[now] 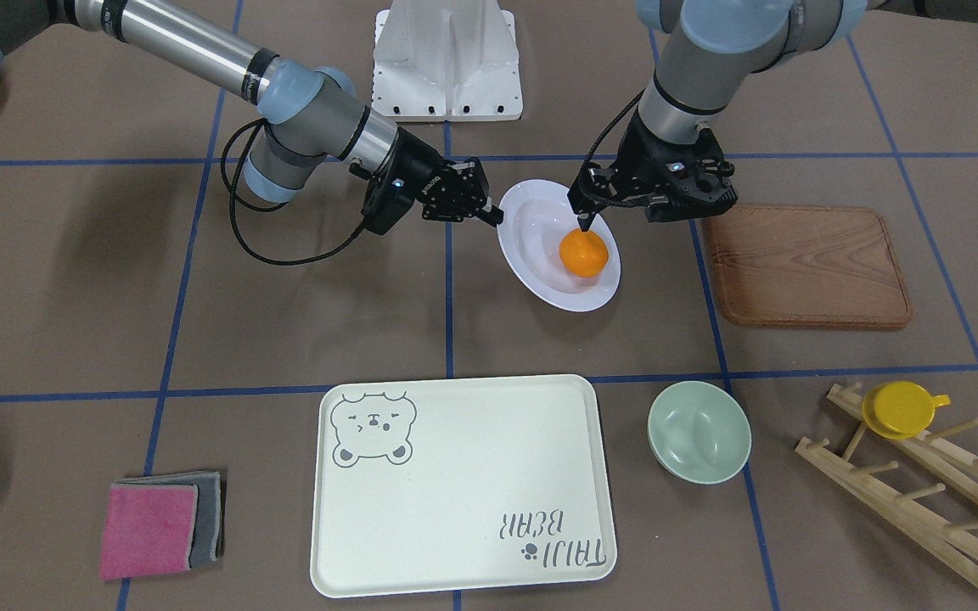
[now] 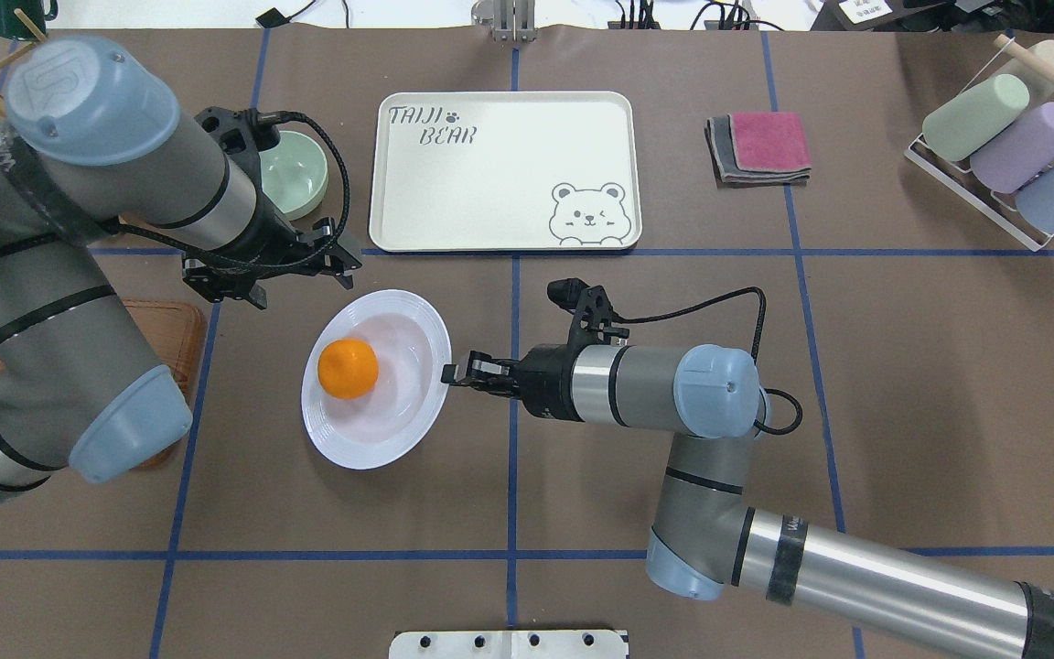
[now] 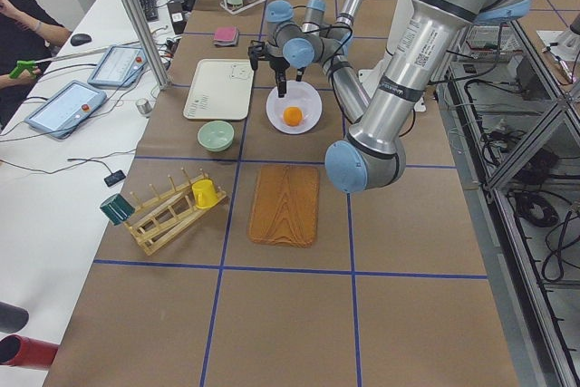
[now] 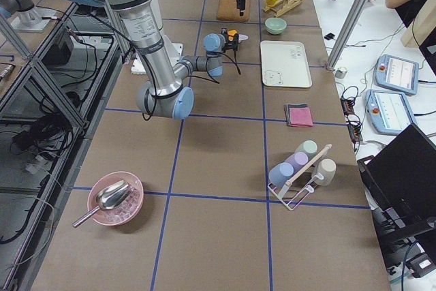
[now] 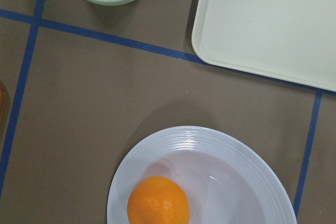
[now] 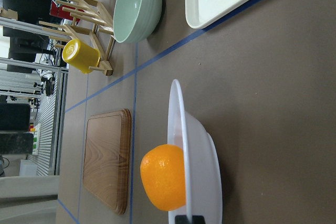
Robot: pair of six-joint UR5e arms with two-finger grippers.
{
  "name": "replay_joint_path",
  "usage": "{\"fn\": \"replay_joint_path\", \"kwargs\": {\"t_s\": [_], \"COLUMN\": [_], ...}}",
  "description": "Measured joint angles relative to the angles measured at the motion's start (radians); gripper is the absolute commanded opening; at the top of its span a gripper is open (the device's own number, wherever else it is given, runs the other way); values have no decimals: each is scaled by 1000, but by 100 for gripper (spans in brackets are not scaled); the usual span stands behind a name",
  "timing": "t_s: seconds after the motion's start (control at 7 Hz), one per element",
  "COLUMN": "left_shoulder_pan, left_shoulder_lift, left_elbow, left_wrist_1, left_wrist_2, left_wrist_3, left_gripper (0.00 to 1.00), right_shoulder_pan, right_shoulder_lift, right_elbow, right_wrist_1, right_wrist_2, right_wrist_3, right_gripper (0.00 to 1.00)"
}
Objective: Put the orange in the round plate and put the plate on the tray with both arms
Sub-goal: 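Raise the left gripper away while the right gripper grips the plate rim, then lift the plate with the right gripper and carry it onto the bear tray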
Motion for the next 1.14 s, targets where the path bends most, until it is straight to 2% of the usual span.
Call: {"fn": "replay_joint_path", "kwargs": {"t_s": [0.57, 1.14], "left_shoulder_pan": [-5, -17], "left_shoulder_lift": [6, 9], "left_elbow": [-10, -18], "left_wrist_1": [0, 6], "left_wrist_2": [0, 0], "left_wrist_3": [6, 13], "left_gripper": [97, 97], "right_shoulder_pan": [1, 13], "right_shoulder_lift": [2, 2], "right_elbow": [16, 24], "right_wrist_1": [4, 92], "right_wrist_2": [-10, -83], "right_wrist_3": [24, 115], "right_gripper": [0, 0]}}
